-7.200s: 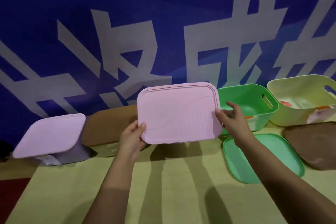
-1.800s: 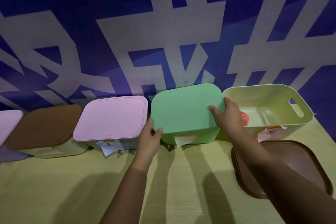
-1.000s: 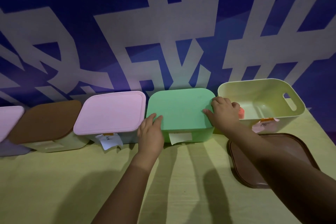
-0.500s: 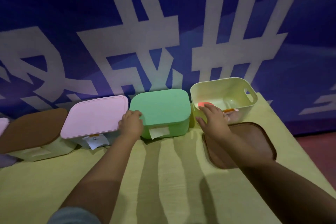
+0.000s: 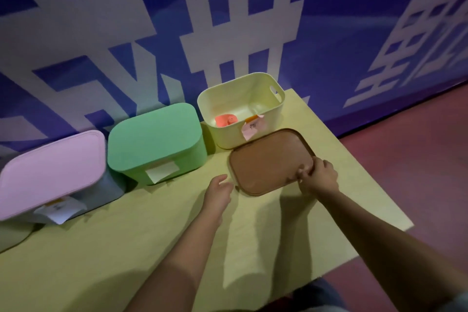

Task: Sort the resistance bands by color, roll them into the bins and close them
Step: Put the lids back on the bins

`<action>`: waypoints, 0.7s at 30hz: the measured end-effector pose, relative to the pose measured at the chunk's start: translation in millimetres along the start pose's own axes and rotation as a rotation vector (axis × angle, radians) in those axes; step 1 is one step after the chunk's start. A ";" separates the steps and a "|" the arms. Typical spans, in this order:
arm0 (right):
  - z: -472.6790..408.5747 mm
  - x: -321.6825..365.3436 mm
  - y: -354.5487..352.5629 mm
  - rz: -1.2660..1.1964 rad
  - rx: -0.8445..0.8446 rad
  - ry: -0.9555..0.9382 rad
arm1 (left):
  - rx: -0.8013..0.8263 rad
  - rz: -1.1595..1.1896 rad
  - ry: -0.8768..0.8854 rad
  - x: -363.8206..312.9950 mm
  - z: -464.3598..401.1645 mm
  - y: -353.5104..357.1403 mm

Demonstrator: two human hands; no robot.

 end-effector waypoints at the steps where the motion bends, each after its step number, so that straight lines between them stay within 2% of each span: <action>1: -8.7 -6.7 -1.0 -0.024 0.012 0.021 | 0.030 0.068 -0.052 4.4 -3.2 9.2; 5: -46.4 -12.4 -6.9 -0.053 0.098 -0.036 | 0.001 0.349 -0.154 4.6 -12.7 35.9; 9: -70.3 -3.1 -8.3 -0.148 0.199 -0.174 | -0.158 0.317 -0.092 -2.3 -8.9 57.3; 11: -76.1 -7.8 -11.3 -0.180 0.196 -0.162 | -0.222 0.307 -0.055 -1.0 -3.9 64.5; 15: -89.0 -13.6 -35.3 -0.333 0.187 -0.134 | -0.262 0.178 0.061 -7.1 11.7 64.8; 18: -93.5 1.0 -66.0 -0.471 0.149 -0.163 | -0.219 -0.081 0.197 -29.6 22.5 62.3; 21: -92.4 25.5 -86.3 -0.616 0.157 -0.205 | -0.320 -0.227 0.346 -58.7 36.1 49.8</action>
Point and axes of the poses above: each hand's wrist, its own z-axis away from the middle knuckle, its own y-axis out of the palm, x = y × z, the point moved 8 cm from there along -z, towards the middle knuckle, and after that the axes turned 3 degrees about -y, right-handed, at the moved point
